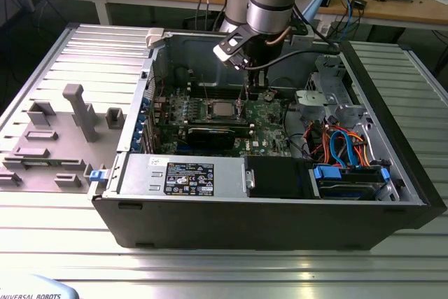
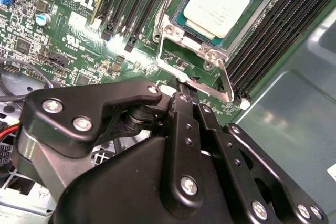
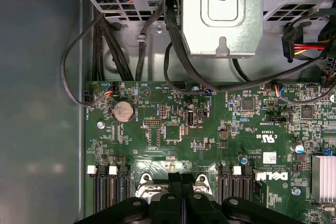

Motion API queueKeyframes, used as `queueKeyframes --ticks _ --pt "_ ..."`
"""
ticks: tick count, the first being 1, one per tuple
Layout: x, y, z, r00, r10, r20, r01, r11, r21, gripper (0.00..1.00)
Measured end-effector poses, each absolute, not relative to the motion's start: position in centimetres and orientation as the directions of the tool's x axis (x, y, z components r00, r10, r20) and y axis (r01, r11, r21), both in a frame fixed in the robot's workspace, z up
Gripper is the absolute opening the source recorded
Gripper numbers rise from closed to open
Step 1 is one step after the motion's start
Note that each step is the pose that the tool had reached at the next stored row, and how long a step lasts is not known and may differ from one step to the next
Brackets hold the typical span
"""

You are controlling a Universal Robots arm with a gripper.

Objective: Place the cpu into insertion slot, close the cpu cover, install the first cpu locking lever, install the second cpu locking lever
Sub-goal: 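Close the cpu cover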

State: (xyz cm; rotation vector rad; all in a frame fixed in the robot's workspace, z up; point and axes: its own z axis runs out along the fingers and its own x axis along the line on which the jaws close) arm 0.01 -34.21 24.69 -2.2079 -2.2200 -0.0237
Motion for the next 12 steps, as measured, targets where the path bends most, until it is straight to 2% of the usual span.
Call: queueKeyframes --ticks 12 --pt "-0.44 -34.21 24.69 -0.006 1.000 0.018 1.000 0.005 0.003 0.11"
